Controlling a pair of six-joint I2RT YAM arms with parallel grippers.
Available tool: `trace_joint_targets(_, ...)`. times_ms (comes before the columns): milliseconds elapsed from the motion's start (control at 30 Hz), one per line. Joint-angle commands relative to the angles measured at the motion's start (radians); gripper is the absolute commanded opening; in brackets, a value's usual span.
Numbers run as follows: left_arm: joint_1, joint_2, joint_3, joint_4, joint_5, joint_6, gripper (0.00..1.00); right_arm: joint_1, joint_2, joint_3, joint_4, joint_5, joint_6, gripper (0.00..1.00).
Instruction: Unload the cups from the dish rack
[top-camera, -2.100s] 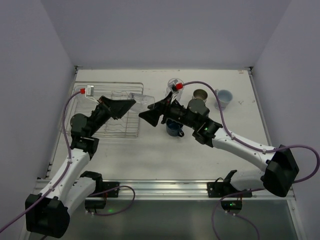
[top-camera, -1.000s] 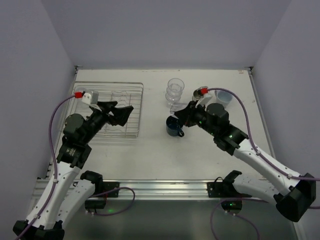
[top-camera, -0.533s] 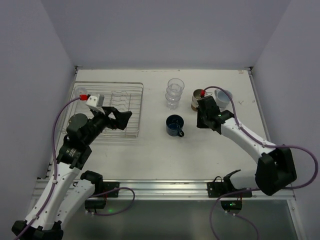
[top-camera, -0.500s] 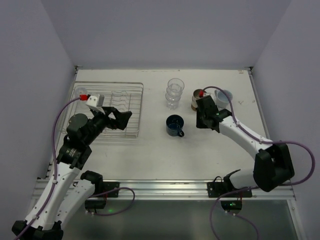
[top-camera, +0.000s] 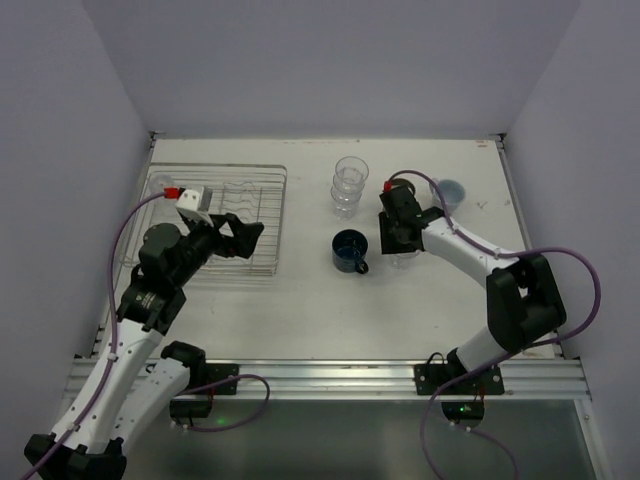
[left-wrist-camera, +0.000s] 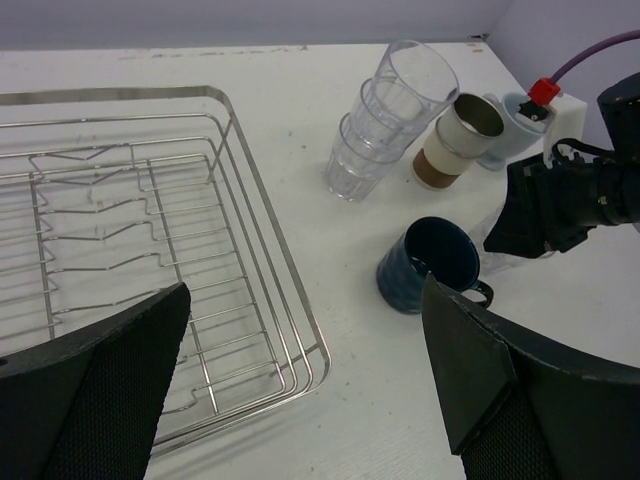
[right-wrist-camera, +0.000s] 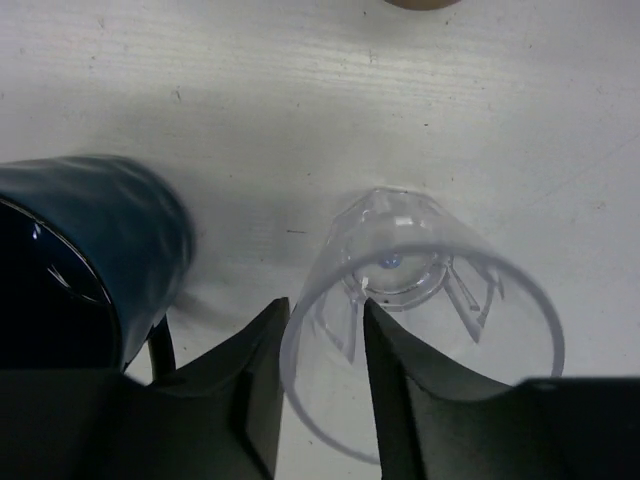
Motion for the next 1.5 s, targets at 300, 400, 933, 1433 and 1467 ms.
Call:
trace_joint_targets(300, 0.003, 0.060, 0.031, -0.034, -0.235, 0.013, 1.00, 0.006, -0.171, 0.018, 0.052, -0.090, -0.023, 0.54)
trace_joint_targets(400, 0.007, 0.051, 0.031, -0.036, -0.290, -0.022, 1.00, 0.015, -0.322, -0.031, 0.102, -0.102, -0.026, 0.65)
trace_joint_targets(933, 0.033, 0.457, 0.253, 0.069, -0.548, -0.172, 1.00, 0.020, -0.896, -0.456, 0.514, -0.256, 0.020, 0.81)
trace_joint_targets(1433, 0.460, 0.835, 0.346, 0.185, -0.533, -0.157, 1.00, 0.018, -0.973, -0.498, 0.503, -0.191, 0.043, 0.82)
trace_joint_targets(1467, 0.471, 0.864, 0.353, 0.206, -0.510, -0.157, 1.00, 0.020, -0.969, -0.499, 0.506, -0.193, 0.043, 0.82)
